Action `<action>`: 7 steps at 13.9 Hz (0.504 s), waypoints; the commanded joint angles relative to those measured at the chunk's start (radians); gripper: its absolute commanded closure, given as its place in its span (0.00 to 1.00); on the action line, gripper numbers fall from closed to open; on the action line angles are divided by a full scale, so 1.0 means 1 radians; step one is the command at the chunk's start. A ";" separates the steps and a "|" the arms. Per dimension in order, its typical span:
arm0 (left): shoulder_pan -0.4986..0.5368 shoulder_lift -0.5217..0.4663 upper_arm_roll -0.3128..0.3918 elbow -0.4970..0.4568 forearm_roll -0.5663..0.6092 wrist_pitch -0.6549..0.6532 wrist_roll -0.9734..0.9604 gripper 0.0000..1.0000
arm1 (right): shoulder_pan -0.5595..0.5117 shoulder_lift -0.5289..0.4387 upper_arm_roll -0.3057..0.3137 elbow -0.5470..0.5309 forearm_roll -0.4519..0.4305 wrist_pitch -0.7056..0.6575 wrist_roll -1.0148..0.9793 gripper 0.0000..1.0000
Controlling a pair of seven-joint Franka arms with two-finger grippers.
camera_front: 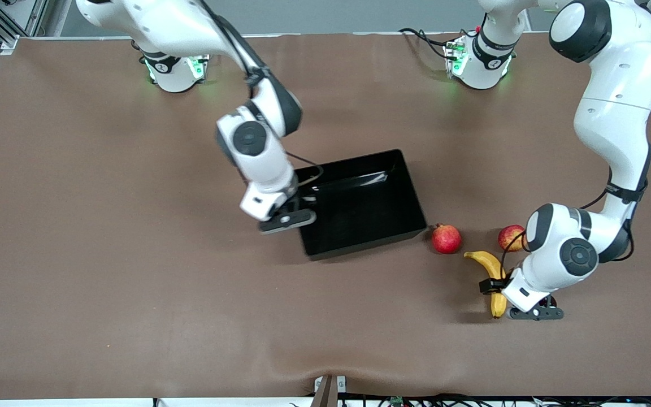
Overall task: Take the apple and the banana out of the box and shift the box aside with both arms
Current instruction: 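Grip the box rim with the right gripper and drag it away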
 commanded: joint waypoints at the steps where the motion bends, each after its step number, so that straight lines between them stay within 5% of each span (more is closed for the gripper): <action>1: 0.003 -0.119 -0.030 -0.012 -0.011 -0.118 0.007 0.00 | -0.100 -0.132 0.019 -0.029 0.006 -0.102 0.014 1.00; 7: 0.016 -0.346 -0.033 -0.017 -0.127 -0.363 0.006 0.00 | -0.350 -0.263 0.021 -0.046 0.012 -0.303 -0.023 1.00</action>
